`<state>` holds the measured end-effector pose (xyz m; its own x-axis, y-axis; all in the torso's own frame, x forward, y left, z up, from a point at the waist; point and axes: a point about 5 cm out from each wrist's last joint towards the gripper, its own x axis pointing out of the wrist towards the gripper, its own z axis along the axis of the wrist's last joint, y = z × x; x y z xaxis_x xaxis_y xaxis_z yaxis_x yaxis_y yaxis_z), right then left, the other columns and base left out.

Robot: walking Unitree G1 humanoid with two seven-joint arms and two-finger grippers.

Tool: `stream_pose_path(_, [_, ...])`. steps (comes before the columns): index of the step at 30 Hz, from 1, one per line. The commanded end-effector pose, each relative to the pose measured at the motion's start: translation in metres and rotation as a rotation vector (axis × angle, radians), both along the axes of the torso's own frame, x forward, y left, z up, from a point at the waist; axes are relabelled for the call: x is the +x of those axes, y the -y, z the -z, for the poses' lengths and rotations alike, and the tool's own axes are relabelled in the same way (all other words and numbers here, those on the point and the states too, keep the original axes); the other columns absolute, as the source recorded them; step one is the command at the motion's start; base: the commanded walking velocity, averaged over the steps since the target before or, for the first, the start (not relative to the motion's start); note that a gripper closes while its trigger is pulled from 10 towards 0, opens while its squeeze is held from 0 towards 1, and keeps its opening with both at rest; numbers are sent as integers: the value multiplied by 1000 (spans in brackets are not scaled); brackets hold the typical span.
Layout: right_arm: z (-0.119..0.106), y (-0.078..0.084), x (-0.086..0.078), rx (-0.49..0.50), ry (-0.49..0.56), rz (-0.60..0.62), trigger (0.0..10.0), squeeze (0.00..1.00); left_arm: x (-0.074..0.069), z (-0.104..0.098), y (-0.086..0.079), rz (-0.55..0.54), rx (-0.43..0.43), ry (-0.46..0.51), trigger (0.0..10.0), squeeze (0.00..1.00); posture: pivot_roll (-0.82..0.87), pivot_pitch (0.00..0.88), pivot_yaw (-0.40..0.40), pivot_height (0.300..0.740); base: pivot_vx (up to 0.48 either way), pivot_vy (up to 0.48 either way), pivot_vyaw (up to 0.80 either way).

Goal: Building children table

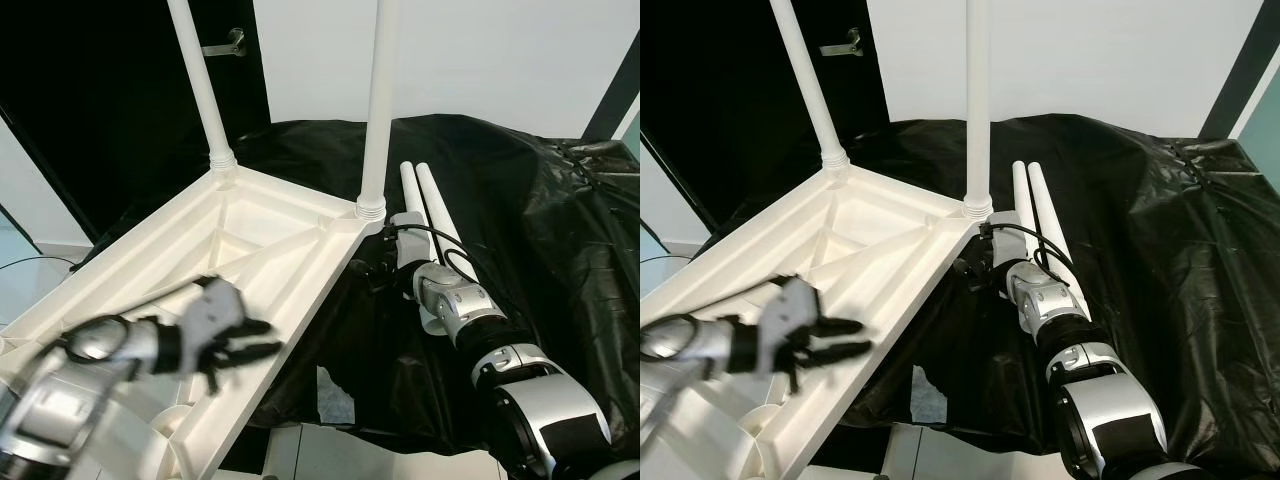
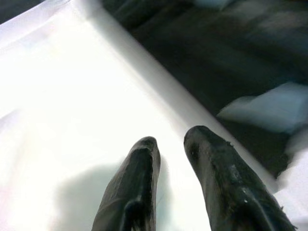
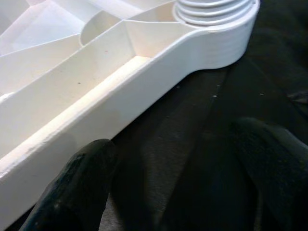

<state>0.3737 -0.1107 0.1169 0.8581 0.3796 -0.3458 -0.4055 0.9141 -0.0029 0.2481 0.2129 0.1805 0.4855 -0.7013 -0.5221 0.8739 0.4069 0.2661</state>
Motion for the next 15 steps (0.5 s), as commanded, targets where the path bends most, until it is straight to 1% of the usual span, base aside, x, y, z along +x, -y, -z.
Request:
stream_pose_path(1, [-1,-2,0,2,1,-12,10000,0,6,-4,-13,-110,28,68,10000,0,116,0,28,740,0,0,0])
stream_pose_path(2, [0,-2,0,-2,2,-16,10000,0,8,-4,-25,-145,66,67,10000,0,116,0,28,740,0,0,0])
stream_pose_path(3, [0,-2,0,-2,2,-16,10000,0,8,-4,-25,-145,66,67,10000,0,116,0,28,740,0,0,0])
stream_pose_path(5, [2,-2,-1,-3,-1,-19,10000,0,10,-1,-45,-215,133,49,10000,0,117,0,29,740,0,0,0])
stream_pose_path(6, [2,-2,-1,-3,-1,-19,10000,0,10,-1,-45,-215,133,49,10000,0,117,0,29,740,0,0,0])
stream_pose_path(8, [4,-1,-2,-1,-4,-20,10000,0,8,12,-62,-267,247,14,10000,0,117,0,30,740,0,0,0])
stream_pose_path(10, [5,-2,-2,-1,-6,-22,10000,0,1,30,-68,-259,342,-42,10000,0,116,0,32,740,0,0,0])
stream_pose_path(11, [5,-2,-2,0,-7,-22,10000,0,-2,36,-68,-248,370,-64,10000,0,116,0,32,740,0,0,0])
stream_pose_path(12, [5,-2,-2,0,-7,-22,10000,0,-2,36,-68,-248,370,-64,10000,0,116,0,32,740,0,0,0])
stream_pose_path(13, [6,-2,-2,0,-8,-23,10000,0,-5,42,-68,-234,399,-84,10000,0,116,0,31,740,0,0,0])
stream_pose_path(14, [6,-2,-2,0,-8,-23,10000,0,-5,42,-68,-234,399,-84,10000,0,116,0,31,740,0,0,0])
stream_pose_path(15, [6,-2,-2,2,-9,-24,10000,0,-10,47,-66,-215,425,-112,10000,0,118,0,28,740,0,0,0])
